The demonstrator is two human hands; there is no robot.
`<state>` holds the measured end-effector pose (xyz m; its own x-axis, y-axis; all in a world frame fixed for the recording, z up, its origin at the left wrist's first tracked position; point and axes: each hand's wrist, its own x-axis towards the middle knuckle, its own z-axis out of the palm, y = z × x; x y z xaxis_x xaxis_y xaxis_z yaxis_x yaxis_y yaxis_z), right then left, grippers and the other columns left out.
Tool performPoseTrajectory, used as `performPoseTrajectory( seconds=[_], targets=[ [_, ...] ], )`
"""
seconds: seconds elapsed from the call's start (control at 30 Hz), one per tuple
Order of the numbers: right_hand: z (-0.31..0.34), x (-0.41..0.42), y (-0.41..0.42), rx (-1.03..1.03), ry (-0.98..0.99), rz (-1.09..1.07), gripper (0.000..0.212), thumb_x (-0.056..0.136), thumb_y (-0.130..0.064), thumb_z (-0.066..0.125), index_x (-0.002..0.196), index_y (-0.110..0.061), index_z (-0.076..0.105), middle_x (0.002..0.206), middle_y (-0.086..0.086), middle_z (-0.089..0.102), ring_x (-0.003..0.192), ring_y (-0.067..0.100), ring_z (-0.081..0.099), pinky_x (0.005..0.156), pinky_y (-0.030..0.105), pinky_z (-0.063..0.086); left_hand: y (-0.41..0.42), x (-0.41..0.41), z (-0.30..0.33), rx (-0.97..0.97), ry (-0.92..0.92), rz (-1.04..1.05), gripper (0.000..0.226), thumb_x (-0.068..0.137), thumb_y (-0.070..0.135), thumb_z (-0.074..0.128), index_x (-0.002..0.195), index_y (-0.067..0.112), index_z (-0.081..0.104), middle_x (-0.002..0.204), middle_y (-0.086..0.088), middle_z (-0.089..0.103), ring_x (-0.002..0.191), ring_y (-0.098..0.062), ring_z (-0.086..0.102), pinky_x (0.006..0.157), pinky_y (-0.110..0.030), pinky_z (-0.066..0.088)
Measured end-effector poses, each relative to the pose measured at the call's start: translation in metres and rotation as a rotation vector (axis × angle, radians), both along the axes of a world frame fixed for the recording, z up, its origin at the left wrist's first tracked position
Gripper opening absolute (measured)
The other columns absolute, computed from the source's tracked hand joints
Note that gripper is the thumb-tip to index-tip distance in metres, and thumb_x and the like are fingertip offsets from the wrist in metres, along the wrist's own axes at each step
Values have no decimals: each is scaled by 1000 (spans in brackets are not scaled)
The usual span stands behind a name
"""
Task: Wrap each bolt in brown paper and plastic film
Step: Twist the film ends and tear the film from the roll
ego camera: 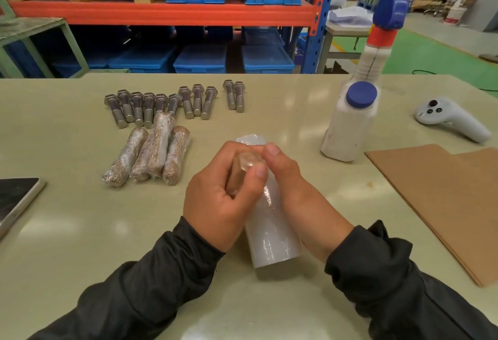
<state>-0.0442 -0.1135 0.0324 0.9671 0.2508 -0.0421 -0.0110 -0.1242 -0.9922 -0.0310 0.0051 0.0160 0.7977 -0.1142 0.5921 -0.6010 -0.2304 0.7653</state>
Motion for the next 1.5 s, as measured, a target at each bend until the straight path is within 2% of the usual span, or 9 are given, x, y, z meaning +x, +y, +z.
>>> performPoseTrajectory(
  seconds=[0.17, 0.53, 0.7, 0.87, 1.0, 1.1, 1.27, 1.4, 1.5],
  targets=[
    [1, 1, -11, 164, 122, 73, 50, 71, -62, 63, 107, -27, 61, 132, 14, 44, 114, 21, 56, 101, 39, 44, 4, -3, 3, 132, -95, 9, 38, 79, 72, 41, 92, 36, 46, 52, 20, 48, 51, 8, 47, 52, -2, 30],
    [-2, 10, -15, 155, 115, 98, 48, 67, -59, 60, 104, -28, 62, 132, 13, 45, 114, 27, 56, 102, 49, 41, 0, 0, 10, 246, -212, 125, 64, 84, 69, 31, 88, 11, 57, 47, 22, 33, 48, 17, 41, 49, 2, 27],
    [-6, 8, -10, 177, 171, 100, 81, 58, -75, 53, 120, -24, 57, 134, 13, 44, 120, 24, 51, 105, 45, 38, -2, 1, 5, 207, -187, 134, 43, 84, 61, 42, 84, 19, 52, 46, 20, 37, 48, 13, 43, 48, -1, 28],
    [-7, 4, -9, 215, 157, 95, 57, 72, -58, 63, 111, -18, 59, 133, 22, 43, 120, 30, 51, 104, 47, 40, 2, 1, 1, 272, -162, 186, 35, 83, 40, 40, 83, 10, 59, 43, 11, 39, 41, 7, 36, 45, -6, 26],
    [-3, 0, -4, 87, 75, 82, 56, 66, -74, 43, 112, -45, 57, 133, 0, 44, 123, 13, 47, 107, 39, 36, 3, 3, 4, 126, -91, 108, 20, 84, 42, 34, 76, 30, 47, 55, 0, 49, 51, -3, 46, 49, -12, 34],
    [0, -2, -2, -60, 6, 76, 52, 62, -76, 34, 112, -66, 43, 134, -14, 33, 120, -5, 37, 99, 14, 32, 3, 8, 6, -18, 26, 80, 28, 82, 48, 33, 71, 28, 49, 67, 6, 55, 58, -2, 49, 55, -12, 37],
    [1, -2, 2, -267, -113, 27, 55, 54, -78, 36, 107, -68, 39, 148, -23, 0, 128, -15, 5, 73, -14, 16, 7, 13, 8, -181, 178, 35, 43, 87, 52, 31, 63, 18, 46, 55, 8, 48, 54, -3, 44, 55, -15, 38],
    [-8, -6, 4, -580, -297, -93, 71, 67, -80, 15, 134, -61, 22, 143, -33, -16, 136, 2, 5, 99, 14, 14, -1, 7, 9, -278, 339, -29, 57, 89, 61, 28, 70, 13, 52, 51, 7, 49, 45, -2, 46, 44, -13, 39],
    [-7, -8, 5, -779, -394, -193, 64, 76, -70, 2, 139, -58, 11, 145, -26, -23, 130, 9, 10, 103, 27, 22, -4, 9, 5, -390, 539, -215, 61, 82, 63, 46, 96, 4, 52, 75, -5, 56, 66, -9, 59, 61, -19, 51]
  ],
)
